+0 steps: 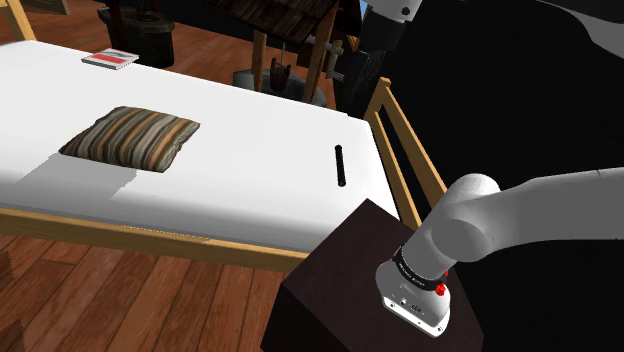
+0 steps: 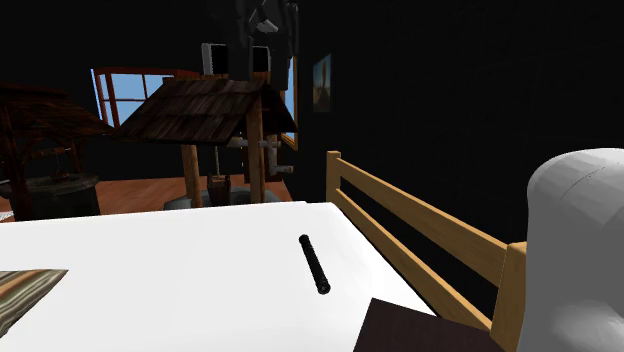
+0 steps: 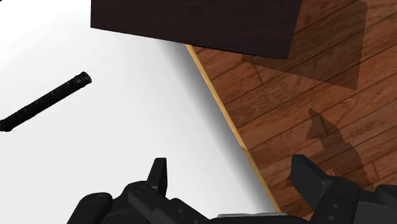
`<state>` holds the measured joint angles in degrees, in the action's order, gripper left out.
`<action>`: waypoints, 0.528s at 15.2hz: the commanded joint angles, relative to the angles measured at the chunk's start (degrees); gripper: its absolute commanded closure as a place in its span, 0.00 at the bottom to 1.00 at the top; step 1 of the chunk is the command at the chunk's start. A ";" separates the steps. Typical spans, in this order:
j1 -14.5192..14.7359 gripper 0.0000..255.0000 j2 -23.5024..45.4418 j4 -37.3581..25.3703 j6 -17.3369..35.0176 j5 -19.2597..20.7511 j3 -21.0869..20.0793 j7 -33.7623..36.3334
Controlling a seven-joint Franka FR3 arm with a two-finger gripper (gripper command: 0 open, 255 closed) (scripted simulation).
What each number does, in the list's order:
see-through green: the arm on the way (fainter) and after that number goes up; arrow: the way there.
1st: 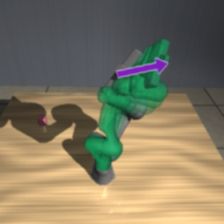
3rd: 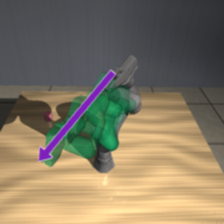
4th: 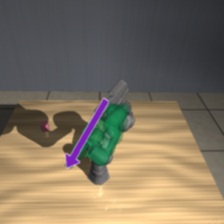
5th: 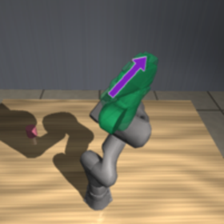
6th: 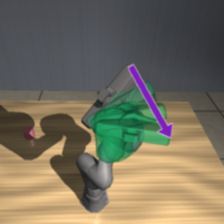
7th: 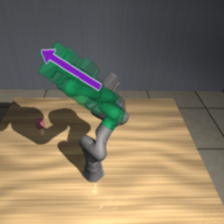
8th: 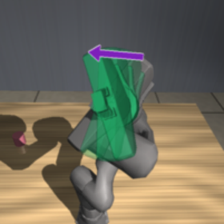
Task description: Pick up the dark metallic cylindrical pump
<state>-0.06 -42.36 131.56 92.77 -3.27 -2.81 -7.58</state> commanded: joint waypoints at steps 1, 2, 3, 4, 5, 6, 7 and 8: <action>0.00 0.00 0.00 0.00 0.00 0.00 0.00 0.00; -0.60 0.00 0.90 0.78 1.65 0.22 0.33 0.38; -1.20 0.00 1.85 1.51 3.30 0.43 0.66 0.76; -1.80 0.00 2.86 2.19 4.94 0.63 0.99 1.14; -2.41 0.00 3.91 2.81 6.59 0.83 1.33 1.52; -3.00 0.00 5.00 3.38 8.23 1.03 1.68 1.90; -3.60 0.00 6.15 3.90 9.86 1.22 2.03 2.28; -4.18 0.00 7.34 4.37 11.49 1.41 2.39 2.67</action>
<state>-3.63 -36.42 135.78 102.61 -2.07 -0.77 -5.34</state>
